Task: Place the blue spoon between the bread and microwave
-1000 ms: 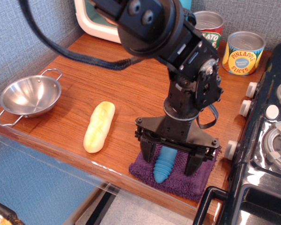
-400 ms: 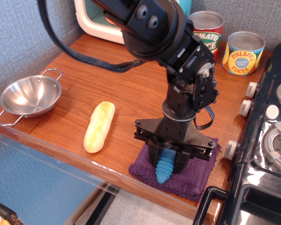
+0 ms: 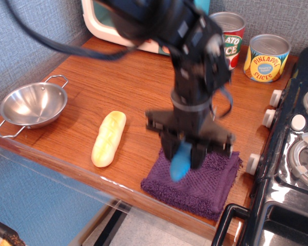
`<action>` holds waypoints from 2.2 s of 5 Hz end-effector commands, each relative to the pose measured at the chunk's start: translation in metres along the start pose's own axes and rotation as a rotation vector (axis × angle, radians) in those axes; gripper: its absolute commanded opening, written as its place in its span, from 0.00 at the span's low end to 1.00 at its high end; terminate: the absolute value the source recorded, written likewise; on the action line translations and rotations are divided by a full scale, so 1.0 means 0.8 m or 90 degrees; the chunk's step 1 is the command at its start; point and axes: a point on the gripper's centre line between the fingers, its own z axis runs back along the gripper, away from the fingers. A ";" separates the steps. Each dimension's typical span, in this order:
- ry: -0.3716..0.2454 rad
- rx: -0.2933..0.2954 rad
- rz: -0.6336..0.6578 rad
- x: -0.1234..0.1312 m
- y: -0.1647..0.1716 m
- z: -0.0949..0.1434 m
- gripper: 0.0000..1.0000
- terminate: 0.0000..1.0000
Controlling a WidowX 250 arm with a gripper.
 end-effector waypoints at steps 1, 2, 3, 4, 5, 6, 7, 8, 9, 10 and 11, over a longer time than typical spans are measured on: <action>-0.076 0.026 -0.035 0.073 0.086 0.055 0.00 0.00; -0.033 0.062 -0.014 0.106 0.140 0.023 0.00 0.00; 0.003 0.097 -0.014 0.127 0.174 -0.006 0.00 0.00; 0.020 0.118 -0.003 0.136 0.195 -0.022 0.00 0.00; 0.038 0.135 -0.001 0.141 0.208 -0.035 0.00 0.00; 0.041 0.147 -0.006 0.140 0.215 -0.034 0.00 0.00; 0.046 0.152 -0.005 0.133 0.220 -0.033 0.00 0.00; 0.077 0.151 -0.024 0.129 0.220 -0.035 1.00 0.00; 0.079 0.137 -0.043 0.130 0.221 -0.028 1.00 0.00; 0.069 0.111 -0.064 0.126 0.219 -0.009 1.00 0.00; 0.026 0.047 -0.048 0.104 0.210 0.025 1.00 0.00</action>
